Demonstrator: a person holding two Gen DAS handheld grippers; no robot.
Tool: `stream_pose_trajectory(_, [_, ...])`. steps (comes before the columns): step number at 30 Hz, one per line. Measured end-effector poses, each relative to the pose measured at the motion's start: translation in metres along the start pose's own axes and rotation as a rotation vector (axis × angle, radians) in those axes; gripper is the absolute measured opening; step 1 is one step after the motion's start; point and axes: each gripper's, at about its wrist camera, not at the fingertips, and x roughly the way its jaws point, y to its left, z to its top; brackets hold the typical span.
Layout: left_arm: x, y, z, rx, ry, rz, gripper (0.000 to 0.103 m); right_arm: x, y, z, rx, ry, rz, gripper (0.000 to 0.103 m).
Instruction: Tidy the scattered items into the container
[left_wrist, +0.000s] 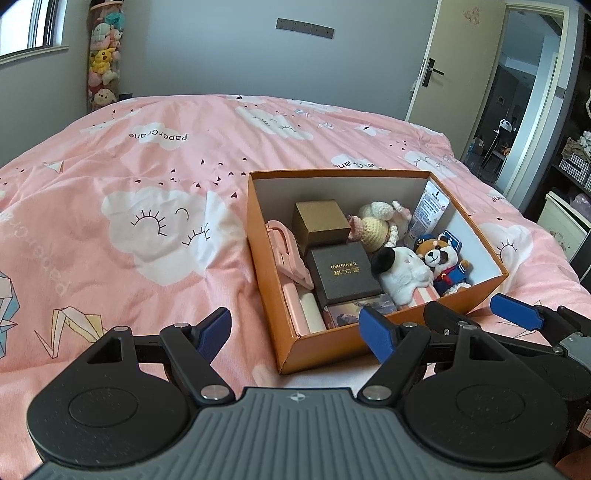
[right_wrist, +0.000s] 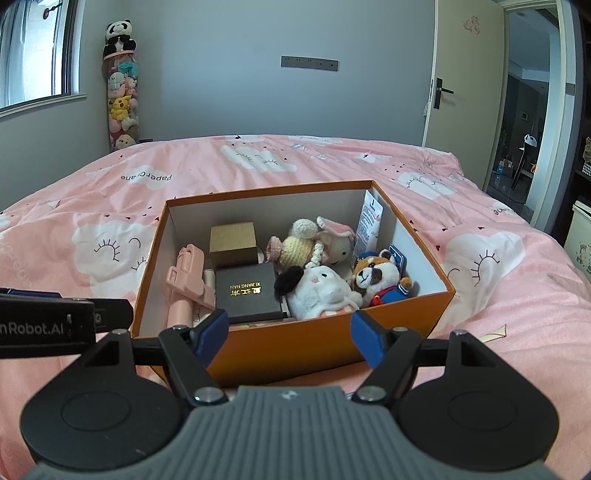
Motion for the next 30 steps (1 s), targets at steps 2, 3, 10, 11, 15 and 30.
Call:
stream_pose_trajectory(2, [0.0006,-0.0002,-0.0002,-0.002,0.002,0.006,0.090,0.0003,0.0000,-0.0006,0.000,0.002,0.002,0.076])
stream_pose_trajectory(3, [0.0008,-0.0003,-0.0003,-0.002,0.003,0.009,0.090,0.0006,0.0001,-0.0008,0.000,0.004,0.002,0.076])
stream_pose_trajectory(10, [0.0013,-0.0003,-0.0005,-0.002,0.002,0.012,0.090,0.0009,0.0009,-0.0015,0.000,0.003,0.002,0.076])
stream_pose_trajectory(11, [0.0012,-0.0003,-0.0005,-0.003,0.002,0.012,0.090,0.0010,0.0009,-0.0016,0.000,0.004,0.002,0.076])
stream_pose_trajectory(15, [0.0006,-0.0006,0.0000,-0.002,-0.001,0.013,0.090,0.0010,0.0007,-0.0016,0.000,0.004,0.003,0.076])
stream_pose_trajectory(30, [-0.0052,-0.0031,0.0024,0.015,-0.028,0.018,0.091,0.0006,0.0004,-0.0020,0.001,0.003,0.004,0.076])
